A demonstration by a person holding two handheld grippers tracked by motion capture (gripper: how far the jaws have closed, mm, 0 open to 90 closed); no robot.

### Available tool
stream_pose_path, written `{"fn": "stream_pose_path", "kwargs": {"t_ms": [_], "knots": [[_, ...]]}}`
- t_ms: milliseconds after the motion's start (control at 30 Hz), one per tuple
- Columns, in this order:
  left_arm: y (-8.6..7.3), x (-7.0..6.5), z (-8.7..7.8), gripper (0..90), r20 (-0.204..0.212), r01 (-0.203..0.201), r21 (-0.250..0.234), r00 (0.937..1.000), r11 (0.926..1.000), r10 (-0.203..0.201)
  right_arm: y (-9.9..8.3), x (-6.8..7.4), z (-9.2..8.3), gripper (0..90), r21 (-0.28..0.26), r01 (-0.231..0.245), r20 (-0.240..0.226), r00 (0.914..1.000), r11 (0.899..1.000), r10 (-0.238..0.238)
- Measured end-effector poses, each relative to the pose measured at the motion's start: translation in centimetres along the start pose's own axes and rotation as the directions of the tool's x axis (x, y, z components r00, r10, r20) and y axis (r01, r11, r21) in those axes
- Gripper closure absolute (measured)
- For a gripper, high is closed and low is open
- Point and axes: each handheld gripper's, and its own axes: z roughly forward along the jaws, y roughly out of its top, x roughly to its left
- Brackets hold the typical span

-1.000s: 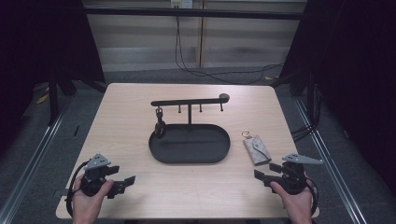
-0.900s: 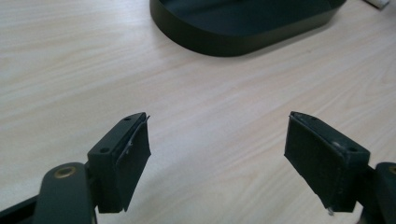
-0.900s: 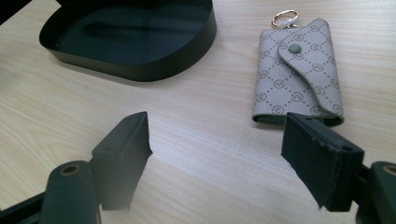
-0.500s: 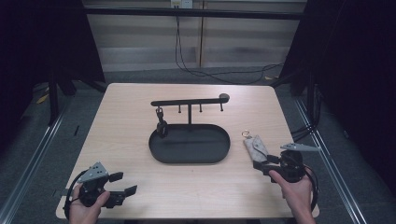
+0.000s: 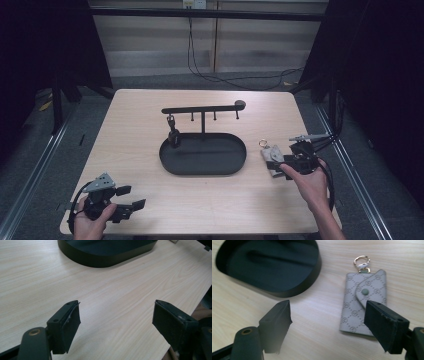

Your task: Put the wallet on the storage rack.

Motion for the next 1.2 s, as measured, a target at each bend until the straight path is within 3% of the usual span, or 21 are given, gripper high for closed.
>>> {"fn": "stream_pose_path", "kwargs": {"t_ms": [267,733,833,1067,1200], "knots": [[0.0,-0.1,0.0,22.0,0.004,-0.005,0.001,1.0000,1.0000,0.004,1.5,-0.9,0.7,22.3,0.086,0.003,0.025,0.9997,0.996,-0.005],[0.1,-0.1,-0.1,22.0,0.014,-0.009,-0.011,0.9999,0.9999,0.009,3.2,-2.4,3.2,25.8,0.204,-0.018,0.047,0.9989,0.979,0.008],[0.0,-0.2,0.0,21.4,0.022,-0.006,-0.010,0.9997,0.9999,0.006,3.4,-2.6,3.8,25.8,0.244,-0.004,0.069,0.9975,0.970,-0.013],[0.0,-0.2,-0.1,21.2,0.023,-0.006,-0.011,0.9997,0.9999,0.007,4.4,-3.4,4.7,25.3,0.287,-0.014,0.093,0.9956,0.958,-0.013],[0.0,-0.2,0.1,21.2,0.023,-0.010,0.001,0.9997,1.0000,0.010,4.8,-3.4,5.3,23.9,0.333,-0.013,0.091,0.9956,0.943,-0.019]]}}
